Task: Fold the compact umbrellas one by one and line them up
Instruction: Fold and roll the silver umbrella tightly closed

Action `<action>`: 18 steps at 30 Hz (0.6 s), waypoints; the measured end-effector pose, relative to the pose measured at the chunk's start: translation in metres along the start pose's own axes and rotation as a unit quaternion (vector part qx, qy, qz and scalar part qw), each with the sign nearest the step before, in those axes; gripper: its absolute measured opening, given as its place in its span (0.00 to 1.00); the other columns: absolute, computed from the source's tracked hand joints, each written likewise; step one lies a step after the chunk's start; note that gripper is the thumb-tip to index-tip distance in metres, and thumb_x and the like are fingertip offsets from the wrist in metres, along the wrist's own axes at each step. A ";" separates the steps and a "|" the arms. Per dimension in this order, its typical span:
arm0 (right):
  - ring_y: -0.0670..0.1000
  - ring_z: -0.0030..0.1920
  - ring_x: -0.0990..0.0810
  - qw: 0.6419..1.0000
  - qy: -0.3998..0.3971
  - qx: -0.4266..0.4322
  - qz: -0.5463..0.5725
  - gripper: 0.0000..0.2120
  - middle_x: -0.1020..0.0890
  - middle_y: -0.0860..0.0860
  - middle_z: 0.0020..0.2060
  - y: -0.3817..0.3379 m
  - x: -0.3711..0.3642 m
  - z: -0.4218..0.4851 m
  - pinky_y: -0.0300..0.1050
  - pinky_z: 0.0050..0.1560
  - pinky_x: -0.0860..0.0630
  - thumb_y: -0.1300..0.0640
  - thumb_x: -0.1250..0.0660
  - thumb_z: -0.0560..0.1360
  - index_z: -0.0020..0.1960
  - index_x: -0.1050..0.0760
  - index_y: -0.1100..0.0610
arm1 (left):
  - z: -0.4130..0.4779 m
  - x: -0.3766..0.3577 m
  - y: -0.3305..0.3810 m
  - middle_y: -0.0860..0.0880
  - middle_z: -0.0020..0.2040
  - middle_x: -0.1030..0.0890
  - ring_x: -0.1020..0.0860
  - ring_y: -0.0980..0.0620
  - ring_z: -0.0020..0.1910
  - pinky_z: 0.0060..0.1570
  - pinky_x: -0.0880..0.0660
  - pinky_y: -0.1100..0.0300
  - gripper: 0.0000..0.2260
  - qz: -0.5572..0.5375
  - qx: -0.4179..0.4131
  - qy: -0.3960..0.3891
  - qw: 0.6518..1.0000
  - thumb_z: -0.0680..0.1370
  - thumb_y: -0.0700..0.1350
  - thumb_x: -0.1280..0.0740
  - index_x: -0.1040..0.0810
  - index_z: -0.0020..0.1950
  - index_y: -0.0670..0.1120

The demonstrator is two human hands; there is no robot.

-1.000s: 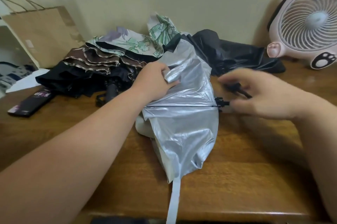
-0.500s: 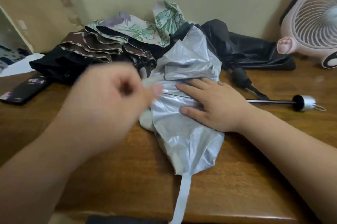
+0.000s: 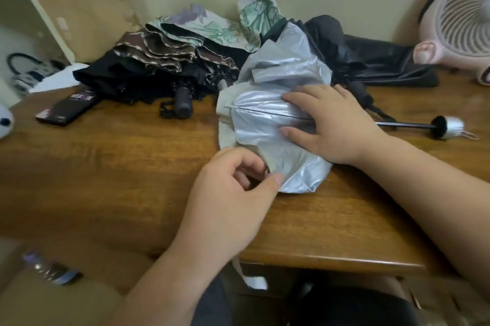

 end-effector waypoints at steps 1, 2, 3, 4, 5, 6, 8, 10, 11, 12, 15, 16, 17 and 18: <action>0.52 0.70 0.29 1.000 0.028 0.009 0.012 0.32 0.25 0.47 0.67 0.000 0.008 -0.004 0.63 0.70 0.33 0.30 0.41 0.75 0.73 0.29 0.48 | 0.000 0.001 -0.002 0.62 0.39 0.21 0.23 0.58 0.36 0.37 0.28 0.66 0.07 -0.017 -0.008 0.006 1.000 0.71 0.53 0.23 0.19 0.41 0.56; 0.53 0.67 0.27 0.998 0.058 0.015 0.024 0.31 0.24 0.48 0.65 0.000 0.018 -0.008 0.60 0.68 0.31 0.32 0.39 0.76 0.71 0.26 0.50 | 0.001 0.001 -0.003 0.59 0.40 0.21 0.23 0.58 0.37 0.38 0.27 0.65 0.06 -0.033 -0.016 0.010 0.999 0.72 0.52 0.23 0.18 0.41 0.55; 0.53 0.65 0.26 0.995 0.085 0.014 0.042 0.29 0.22 0.48 0.63 0.001 0.027 -0.011 0.56 0.67 0.29 0.34 0.37 0.76 0.68 0.24 0.52 | 0.001 0.002 -0.004 0.57 0.40 0.21 0.22 0.57 0.38 0.39 0.27 0.65 0.05 -0.047 -0.021 0.011 0.999 0.73 0.51 0.24 0.18 0.41 0.53; 0.53 0.62 0.26 0.992 0.109 0.008 0.063 0.27 0.22 0.49 0.60 0.001 0.037 -0.014 0.51 0.64 0.29 0.36 0.35 0.76 0.65 0.21 0.54 | 0.001 0.003 -0.005 0.55 0.39 0.21 0.22 0.57 0.38 0.40 0.27 0.64 0.05 -0.059 -0.024 0.009 0.998 0.74 0.50 0.24 0.17 0.41 0.51; 0.53 0.59 0.25 0.988 0.130 0.001 0.082 0.23 0.21 0.50 0.57 0.000 0.048 -0.017 0.48 0.61 0.29 0.38 0.34 0.77 0.61 0.19 0.55 | 0.002 0.004 -0.007 0.54 0.39 0.20 0.22 0.57 0.39 0.41 0.26 0.61 0.05 -0.067 -0.023 0.004 0.997 0.75 0.50 0.26 0.17 0.41 0.50; 0.52 0.55 0.25 0.984 0.149 -0.008 0.095 0.20 0.21 0.50 0.53 -0.002 0.059 -0.020 0.46 0.58 0.29 0.40 0.33 0.77 0.56 0.18 0.55 | 0.002 0.005 -0.008 0.53 0.39 0.19 0.20 0.56 0.40 0.41 0.24 0.57 0.06 -0.072 -0.020 -0.004 0.997 0.76 0.51 0.27 0.16 0.42 0.50; 0.49 0.46 0.26 0.978 0.166 -0.048 0.114 0.14 0.22 0.48 0.43 -0.006 0.079 -0.030 0.46 0.49 0.28 0.44 0.31 0.77 0.45 0.19 0.55 | 0.001 0.006 -0.009 0.52 0.39 0.17 0.20 0.56 0.39 0.42 0.23 0.52 0.08 -0.086 -0.009 -0.018 0.996 0.79 0.52 0.30 0.15 0.43 0.51; 0.49 0.38 0.26 0.969 0.152 -0.118 0.158 0.13 0.22 0.49 0.36 -0.007 0.090 -0.049 0.46 0.40 0.27 0.47 0.30 0.77 0.39 0.22 0.55 | 0.000 0.008 -0.007 0.53 0.42 0.17 0.22 0.59 0.38 0.42 0.27 0.57 0.09 -0.106 -0.009 -0.020 0.994 0.80 0.52 0.32 0.14 0.43 0.53; 0.48 0.35 0.25 0.959 0.139 -0.154 0.192 0.14 0.22 0.50 0.33 -0.007 0.091 -0.063 0.45 0.37 0.26 0.47 0.29 0.76 0.38 0.23 0.55 | -0.001 0.008 -0.006 0.54 0.43 0.16 0.22 0.60 0.38 0.43 0.27 0.59 0.10 -0.115 -0.012 -0.023 0.993 0.81 0.51 0.33 0.14 0.44 0.53; 0.47 0.33 0.24 0.946 0.133 -0.187 0.228 0.13 0.21 0.50 0.32 -0.007 0.089 -0.077 0.43 0.35 0.27 0.48 0.28 0.75 0.37 0.23 0.55 | -0.001 0.007 -0.005 0.54 0.45 0.16 0.22 0.60 0.39 0.43 0.27 0.59 0.10 -0.118 -0.016 -0.027 0.993 0.81 0.51 0.33 0.14 0.44 0.53; 0.41 0.28 0.25 0.894 0.150 -0.243 0.345 0.08 0.19 0.47 0.31 -0.013 0.072 -0.112 0.36 0.32 0.27 0.53 0.25 0.74 0.39 0.21 0.54 | -0.002 0.002 -0.004 0.51 0.42 0.16 0.19 0.54 0.41 0.43 0.21 0.53 0.06 -0.096 -0.020 -0.043 0.994 0.80 0.51 0.31 0.16 0.46 0.52; 0.42 0.31 0.22 0.886 0.144 -0.248 0.364 0.05 0.17 0.47 0.34 -0.016 0.063 -0.117 0.38 0.34 0.25 0.54 0.25 0.74 0.42 0.19 0.51 | -0.001 0.001 -0.004 0.51 0.41 0.16 0.18 0.54 0.41 0.44 0.20 0.53 0.04 -0.099 -0.017 -0.045 0.994 0.79 0.50 0.29 0.17 0.46 0.52; 0.44 0.34 0.20 0.881 0.141 -0.248 0.378 0.03 0.16 0.46 0.37 -0.021 0.057 -0.120 0.42 0.38 0.22 0.55 0.24 0.74 0.45 0.18 0.48 | -0.001 0.000 -0.003 0.52 0.41 0.16 0.18 0.55 0.41 0.43 0.20 0.55 0.01 -0.107 -0.012 -0.048 0.993 0.78 0.48 0.27 0.18 0.47 0.53; 0.46 0.37 0.18 0.875 0.144 -0.245 0.391 0.08 0.15 0.46 0.39 -0.025 0.051 -0.122 0.44 0.41 0.21 0.56 0.24 0.74 0.49 0.18 0.44 | -0.001 -0.001 -0.002 0.54 0.41 0.15 0.18 0.57 0.40 0.43 0.20 0.57 0.04 -0.110 -0.010 -0.052 0.993 0.77 0.46 0.26 0.19 0.47 0.54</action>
Point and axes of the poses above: each hand's wrist, its own z-axis towards the middle knuckle, its own x-axis out of the back of the hand, y = z × x, the point moved 7 cm from there along z, towards the middle knuckle
